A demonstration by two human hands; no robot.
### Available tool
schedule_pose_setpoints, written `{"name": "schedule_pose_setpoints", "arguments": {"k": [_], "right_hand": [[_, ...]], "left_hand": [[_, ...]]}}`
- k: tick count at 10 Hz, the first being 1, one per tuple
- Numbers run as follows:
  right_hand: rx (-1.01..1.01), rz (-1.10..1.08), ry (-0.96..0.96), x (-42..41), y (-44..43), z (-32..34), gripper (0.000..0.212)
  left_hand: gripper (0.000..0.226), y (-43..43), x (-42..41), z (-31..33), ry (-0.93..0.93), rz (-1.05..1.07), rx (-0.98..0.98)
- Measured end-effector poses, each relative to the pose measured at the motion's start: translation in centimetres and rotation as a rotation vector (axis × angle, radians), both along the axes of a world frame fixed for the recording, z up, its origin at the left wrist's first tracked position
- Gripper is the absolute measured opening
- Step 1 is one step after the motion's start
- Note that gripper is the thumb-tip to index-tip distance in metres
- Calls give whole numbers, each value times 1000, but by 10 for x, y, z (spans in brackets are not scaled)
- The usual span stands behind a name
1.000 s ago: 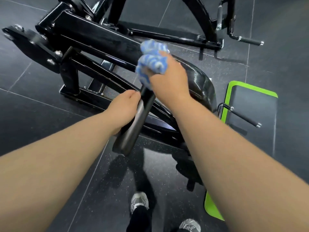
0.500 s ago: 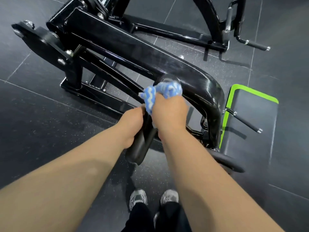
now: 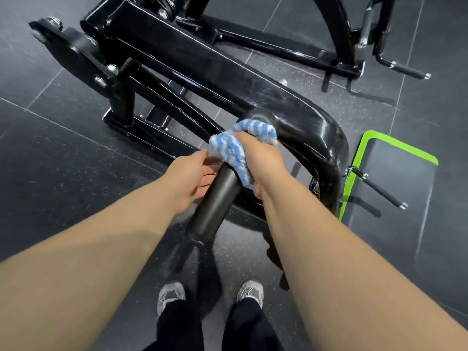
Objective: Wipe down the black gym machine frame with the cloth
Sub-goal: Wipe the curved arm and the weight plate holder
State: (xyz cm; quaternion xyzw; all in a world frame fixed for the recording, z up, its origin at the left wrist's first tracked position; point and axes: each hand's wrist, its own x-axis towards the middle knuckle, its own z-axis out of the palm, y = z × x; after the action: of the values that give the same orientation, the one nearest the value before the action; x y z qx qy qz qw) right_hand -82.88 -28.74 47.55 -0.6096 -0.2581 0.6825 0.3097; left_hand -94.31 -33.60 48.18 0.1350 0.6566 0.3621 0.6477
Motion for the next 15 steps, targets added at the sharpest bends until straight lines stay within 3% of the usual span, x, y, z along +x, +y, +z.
{"name": "schedule_pose_setpoints", "arguments": {"k": [1,2,3,4,5,6,7,8,9,10,11,12,13,15], "right_hand": [[-20,112,-185,-1,-27,-2,38],[-52,185,-174,-5,-67,-6,46],[-3,253,-135,-3,-89,-4,36],[-75,282,-127,3,-79,7,58],[-92,51,18,3,-57,33,52],[-26,12,0,6,-48,46,35],[15,-44,-214,3,-51,39,10],[194,-38,-441,11,-41,44,38],[171,-99,-217,25,-31,54,43],[162,-190,-344,28,-30,37,36],[186,-209,-467,22,-25,29,22],[176,-100,-509,19,-16,32,33],[185,45,-570,14,-11,32,29],[247,264,-693,17,-60,26,40]], "left_hand": [[26,-5,0,4,130,-76,-32],[31,-7,-10,2,181,-102,-39],[35,-4,-18,10,97,-164,-37],[42,-8,-22,20,41,-313,37],[35,-26,-23,27,289,-621,323],[9,-29,-24,27,767,-655,479],[7,-10,-24,39,422,-252,359],[31,7,-18,41,146,-143,378],[20,16,-10,29,518,-162,420],[18,21,-3,20,758,-180,394],[20,36,12,32,970,-442,313],[47,50,35,45,896,-545,183],[63,49,42,27,787,-649,133],[57,27,23,7,833,-814,245]]}}
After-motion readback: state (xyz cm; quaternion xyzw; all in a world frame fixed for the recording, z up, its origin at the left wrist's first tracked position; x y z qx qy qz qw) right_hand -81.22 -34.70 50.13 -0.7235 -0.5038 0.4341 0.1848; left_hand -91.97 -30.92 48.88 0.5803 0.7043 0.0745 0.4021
